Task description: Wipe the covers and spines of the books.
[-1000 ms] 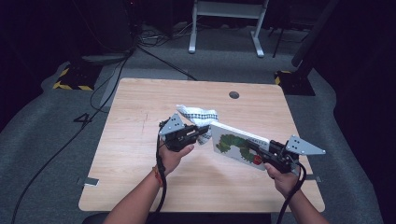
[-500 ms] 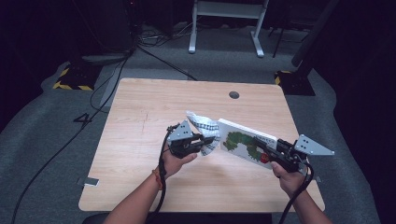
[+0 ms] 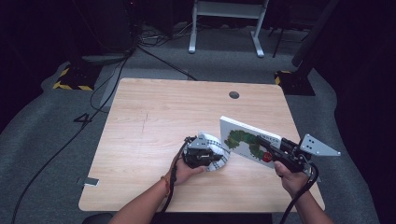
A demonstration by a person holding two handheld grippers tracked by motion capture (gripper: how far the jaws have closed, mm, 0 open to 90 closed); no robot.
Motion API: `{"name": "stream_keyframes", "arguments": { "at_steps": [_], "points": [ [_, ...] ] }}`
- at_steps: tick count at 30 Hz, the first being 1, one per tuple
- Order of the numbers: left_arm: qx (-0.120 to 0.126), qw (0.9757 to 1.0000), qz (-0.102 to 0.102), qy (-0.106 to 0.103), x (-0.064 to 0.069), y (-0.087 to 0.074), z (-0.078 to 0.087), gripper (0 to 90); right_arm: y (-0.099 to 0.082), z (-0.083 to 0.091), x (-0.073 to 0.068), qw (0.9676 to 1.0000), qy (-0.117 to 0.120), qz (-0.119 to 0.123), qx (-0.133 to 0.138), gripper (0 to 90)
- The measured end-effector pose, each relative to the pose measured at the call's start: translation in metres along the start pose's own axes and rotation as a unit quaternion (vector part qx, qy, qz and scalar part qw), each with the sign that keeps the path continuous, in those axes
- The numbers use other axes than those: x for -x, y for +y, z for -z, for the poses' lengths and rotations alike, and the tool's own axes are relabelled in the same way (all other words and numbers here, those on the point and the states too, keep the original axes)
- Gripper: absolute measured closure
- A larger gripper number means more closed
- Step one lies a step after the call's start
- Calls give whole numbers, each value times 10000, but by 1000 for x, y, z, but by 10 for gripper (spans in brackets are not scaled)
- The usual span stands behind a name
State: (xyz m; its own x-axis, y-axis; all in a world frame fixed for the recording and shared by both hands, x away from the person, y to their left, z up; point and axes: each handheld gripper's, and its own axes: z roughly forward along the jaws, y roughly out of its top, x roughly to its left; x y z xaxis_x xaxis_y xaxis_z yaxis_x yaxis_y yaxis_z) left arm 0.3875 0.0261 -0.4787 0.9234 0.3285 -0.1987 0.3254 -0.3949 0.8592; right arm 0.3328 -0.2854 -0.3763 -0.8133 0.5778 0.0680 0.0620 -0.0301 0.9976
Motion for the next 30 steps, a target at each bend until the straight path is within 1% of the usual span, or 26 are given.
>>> {"name": "stream_keyframes", "arguments": {
  "at_steps": [1, 2, 3, 4, 5, 6, 7, 8, 10, 13, 15, 16, 18, 19, 20, 21, 22, 23, 24, 25, 26, 27, 29, 30],
  "points": [
    [-67, 9999, 18, -98, 4, -2, -6, 813, 0, 0, 0, 10000, 8, 18, 9, 784],
    [-124, 9996, -30, -246, 12, -3, -15, 813, 1, -1, -1, 10000, 5, 29, 9, 785],
    [-124, 9996, -30, -246, 12, -3, -15, 813, 1, -1, -1, 10000, 5, 29, 9, 785],
    [-66, 9993, 5, -358, 16, -4, -20, 813, 1, -1, -1, 10000, 18, 19, 11, 785],
    [34, 9992, 15, -405, 20, -3, -22, 813, 0, -2, -2, 10000, 37, 19, 14, 785],
    [199, 9989, -26, -427, 24, -2, -22, 813, 0, -3, -3, 10000, 49, 24, 7, 785],
    [338, 9986, -54, -413, 26, -1, -20, 813, 0, -4, -4, 10000, 47, 19, -20, 785],
    [529, 9977, 7, -426, 27, 1, -16, 813, -1, -5, -4, 10000, 55, 28, -22, 785],
    [769, 9964, 37, -352, 27, 4, -10, 813, -3, -6, -5, 9999, 93, -39, -2, 785],
    [941, 9953, 95, -208, 26, 4, -5, 814, -4, -9, -6, 9999, 140, -87, 53, 784],
    [1071, 9941, 113, -98, 23, 4, 0, 814, -4, -9, -6, 9999, 144, -53, 45, 784],
    [1233, 9922, 140, 64, 20, 4, 7, 814, -5, -9, -5, 9998, 134, -118, 60, 782],
    [1421, 9895, 171, 217, 15, 6, 16, 814, -6, -9, -4, 9998, 121, -156, 24, 781],
    [1421, 9895, 171, 217, 15, 6, 16, 814, -6, -9, -3, 9997, 113, -205, -14, 781],
    [1526, 9877, 224, 267, 11, 7, 22, 814, -8, -9, -1, 9996, 126, -248, -49, 779],
    [1710, 9841, 314, 369, 7, 8, 29, 814, -9, -10, 0, 9993, 170, -298, -116, 778],
    [1710, 9841, 314, 369, 7, 8, 29, 814, -9, -10, 0, 9993, 170, -298, -116, 778],
    [1825, 9816, 378, 407, 4, 9, 33, 814, -10, -10, 0, 9992, 161, -320, -172, 778],
    [1921, 9794, 511, 360, 1, 8, 35, 812, -15, -15, 0, 9988, 137, -373, -291, 777],
    [1991, 9772, 650, 361, -1, 7, 34, 811, -17, -17, 0, 9986, 129, -401, -330, 776],
    [1991, 9772, 650, 361, -1, 7, 34, 810, -17, -17, 0, 9986, 129, -401, -330, 776],
    [2013, 9767, 684, 303, -1, 6, 33, 809, -18, -20, 0, 9984, 124, -443, -327, 777],
    [1998, 9769, 714, 264, -1, 5, 30, 808, -18, -21, 0, 9984, 105, -462, -312, 778],
    [2005, 9767, 743, 175, 0, 5, 28, 808, -19, -22, 0, 9983, 78, -476, -325, 778]
  ]
}}
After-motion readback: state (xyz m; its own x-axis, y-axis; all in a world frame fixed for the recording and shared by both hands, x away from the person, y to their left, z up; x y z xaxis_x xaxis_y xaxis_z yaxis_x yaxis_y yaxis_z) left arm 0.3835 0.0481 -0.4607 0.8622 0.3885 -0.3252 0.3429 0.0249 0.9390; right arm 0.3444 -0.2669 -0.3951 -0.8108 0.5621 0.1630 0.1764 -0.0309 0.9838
